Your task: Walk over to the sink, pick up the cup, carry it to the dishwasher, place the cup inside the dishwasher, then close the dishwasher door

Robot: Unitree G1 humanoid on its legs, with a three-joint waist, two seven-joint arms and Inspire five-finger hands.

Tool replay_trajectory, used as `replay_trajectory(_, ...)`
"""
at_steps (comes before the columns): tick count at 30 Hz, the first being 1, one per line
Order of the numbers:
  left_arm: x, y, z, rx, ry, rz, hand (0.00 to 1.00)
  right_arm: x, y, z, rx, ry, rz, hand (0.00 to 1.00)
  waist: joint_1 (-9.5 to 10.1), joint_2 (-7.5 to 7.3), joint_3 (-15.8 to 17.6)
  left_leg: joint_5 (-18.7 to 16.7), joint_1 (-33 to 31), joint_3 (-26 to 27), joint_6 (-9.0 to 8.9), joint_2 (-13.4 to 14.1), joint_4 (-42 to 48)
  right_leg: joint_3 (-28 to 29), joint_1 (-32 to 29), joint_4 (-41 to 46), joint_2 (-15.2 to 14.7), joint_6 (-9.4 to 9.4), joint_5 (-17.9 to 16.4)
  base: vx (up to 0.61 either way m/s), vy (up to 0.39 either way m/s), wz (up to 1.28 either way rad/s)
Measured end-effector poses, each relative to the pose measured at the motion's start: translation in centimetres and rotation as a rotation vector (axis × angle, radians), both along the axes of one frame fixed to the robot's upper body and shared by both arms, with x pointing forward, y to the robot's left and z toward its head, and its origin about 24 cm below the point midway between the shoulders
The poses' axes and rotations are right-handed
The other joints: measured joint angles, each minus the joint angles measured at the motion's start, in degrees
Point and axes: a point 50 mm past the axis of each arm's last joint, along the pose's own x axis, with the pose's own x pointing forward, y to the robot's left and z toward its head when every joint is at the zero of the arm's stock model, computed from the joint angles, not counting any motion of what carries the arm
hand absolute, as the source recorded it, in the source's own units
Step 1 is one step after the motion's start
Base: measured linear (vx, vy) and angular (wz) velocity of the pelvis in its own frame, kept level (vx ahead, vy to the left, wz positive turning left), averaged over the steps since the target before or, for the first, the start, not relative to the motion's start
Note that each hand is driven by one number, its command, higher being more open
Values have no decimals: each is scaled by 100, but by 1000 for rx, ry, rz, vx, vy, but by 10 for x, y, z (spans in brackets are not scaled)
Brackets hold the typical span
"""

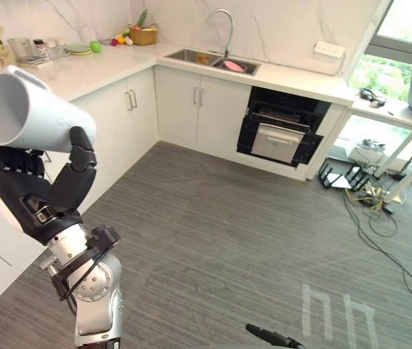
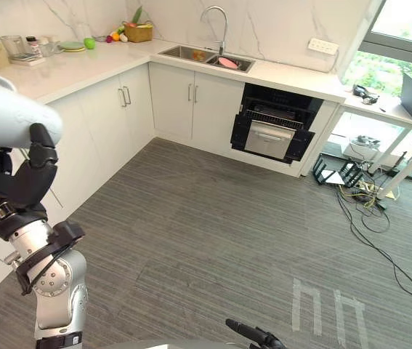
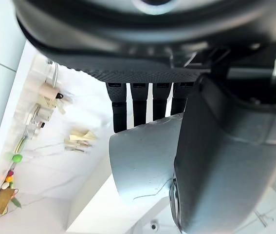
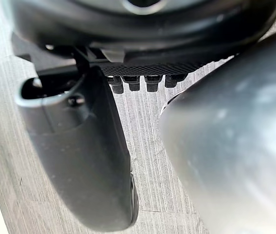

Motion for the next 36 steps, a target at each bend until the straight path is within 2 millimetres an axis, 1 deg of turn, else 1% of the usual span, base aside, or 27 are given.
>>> replay_trajectory(3,-1,1,1,4,-10,4,0,1,-2,-1,6,5,4,100,1,9,13,-110,-53,-22,-60,22,199,48,-77,263,1,-55,-215,-12,-28,2)
replay_trajectory(5,-3,0,1,13,-15,-1,0,3,-4,0,22,-11,-11,100,-11,96,80,-604,-263,-42,-144,210,1012,105,-150,729,76,-135,-659,-31,-62,-2)
replay_trajectory(6,-4,1,0,16,-14,0,0,3,-6,1,22,-13,-13,100,-13,130,101,-723,-319,-31,-209,271,1303,119,-131,792,117,-177,-730,-10,-42,-5)
replay_trajectory(7,-6,1,-1,24,-9,-4,0,5,-6,1,25,-12,-9,100,-14,137,158,-780,-689,-29,-262,360,2240,137,-123,895,123,-268,-832,7,-64,-5)
replay_trajectory(8,-8,0,-3,27,2,-10,0,6,-8,2,31,-12,-6,100,-17,184,207,-575,-1236,-85,-206,487,3300,150,-131,947,107,-279,-860,21,-47,-7)
replay_trajectory(10,-10,-1,-4,31,9,-25,0,11,-13,4,33,-24,4,100,-15,275,375,-197,-1650,-154,-124,643,4270,190,-31,954,102,-320,-894,41,-4,-10)
replay_trajectory(11,-10,-2,-4,40,14,-52,0,16,-16,6,32,-43,16,100,-25,293,511,-185,-1912,-158,-28,752,4783,185,45,946,81,-389,-935,52,89,-9)
replay_trajectory(13,-9,-3,-5,66,26,-93,0,22,-20,8,29,-52,38,100,-29,299,695,-575,-2089,-174,-49,760,4580,193,158,918,-21,-409,-949,56,119,-4)
replay_trajectory(14,-7,-4,-6,80,34,-132,0,21,-21,7,33,-46,39,100,-20,288,757,-694,-2138,-189,-70,687,3889,197,239,811,-129,-392,-958,89,154,8)
replay_trajectory(15,-6,-5,-8,85,47,-179,0,18,-24,6,31,-25,41,100,-33,286,765,-629,-2121,-327,-114,529,2862,200,276,676,-246,-378,-959,100,181,10)
replay_trajectory(16,-5,-5,-9,87,55,-200,0,15,-25,6,28,-9,48,100,-40,302,762,-529,-2068,-469,-145,461,2315,225,297,613,-287,-320,-953,127,232,-5)
replay_trajectory(17,-6,-6,-13,90,76,-222,0,7,-32,4,18,29,51,100,-13,404,737,-26,-1867,-552,-209,340,1682,401,429,413,-303,-103,-886,198,213,-30)
replay_trajectory(18,-12,-5,-20,83,110,-220,0,9,-31,4,25,32,50,100,32,448,749,31,-1697,-526,-203,185,1474,607,536,593,-262,85,-927,237,199,-39)
replay_trajectory(19,-14,-3,-23,79,127,-218,0,9,-30,4,26,33,51,100,28,422,731,9,-1657,-516,-218,118,1462,702,551,721,-290,143,-970,291,152,-38)
replay_trajectory(20,-16,-4,-28,63,151,-223,0,7,-29,3,30,46,50,100,27,363,706,-39,-1635,-500,-128,-31,1588,821,657,796,-386,220,-1234,298,169,-18)
replay_trajectory(21,-16,-6,-31,56,165,-235,0,5,-29,3,22,63,46,100,28,327,690,-180,-1669,-479,94,-114,1882,959,792,804,-463,388,-1463,358,201,-10)
replay_trajectory(24,-12,-8,-40,45,204,-280,0,1,-31,2,-2,93,36,100,40,309,635,-375,-1550,-407,185,-251,2156,1017,855,1033,-656,673,-1669,264,130,-7)
replay_trajectory(26,-6,-14,-39,31,212,-351,0,-5,-30,1,-27,122,-46,100,17,305,500,-524,-1324,-415,274,-394,2007,912,791,1560,-819,703,-1667,294,87,1)
replay_trajectory(27,-5,-17,-38,35,209,-372,0,-6,-30,0,-31,124,-77,100,18,296,491,-602,-1210,-402,328,-432,1908,844,694,1887,-866,705,-1666,219,80,-23)
replay_trajectory(29,-3,-22,-29,64,218,-445,0,-4,-30,1,-29,104,-226,100,78,183,539,-888,-719,-158,414,-634,1704,544,-111,3939,-1326,475,-1363,228,86,-52)
replay_trajectory(30,-3,-23,-26,74,222,-459,0,-2,-32,1,-41,88,-246,100,65,121,555,-954,-477,-102,436,-721,1576,481,-383,4613,-1532,260,-968,178,57,-44)
replay_trajectory(31,-2,-25,-24,83,222,-472,0,-1,-34,2,-51,78,-253,100,23,137,553,-962,-314,-97,467,-741,1474,488,-498,4927,-1587,202,-639,278,47,-18)
replay_trajectory(32,-2,-31,-17,104,207,-504,0,2,-36,3,-64,60,-251,100,-101,223,521,-903,-22,-134,414,-712,1219,515,-698,5341,-1581,175,-13,368,21,5)
replay_trajectory(33,-2,-38,-10,134,178,-526,0,5,-35,3,-68,43,-239,100,-202,250,476,-848,160,-177,394,-640,1015,438,-894,5642,-1533,151,-173,394,-5,4)
replay_trajectory(34,0,-40,-6,148,163,-528,0,6,-35,4,-69,34,-237,100,-201,288,476,-838,257,-182,376,-590,920,352,-1050,5779,-1445,126,-454,344,-71,-9)
replay_trajectory(35,5,-42,-3,155,145,-525,0,11,-32,4,-65,3,-236,100,-210,377,505,-831,400,-222,361,-399,771,74,-1383,5770,-1169,-91,-916,346,-107,-11)
replay_trajectory(36,12,-44,-3,143,138,-527,0,17,-29,5,-65,-35,-232,100,-288,429,500,-830,465,-308,359,-206,667,-285,-1720,5341,-910,-242,-1178,353,-112,2)
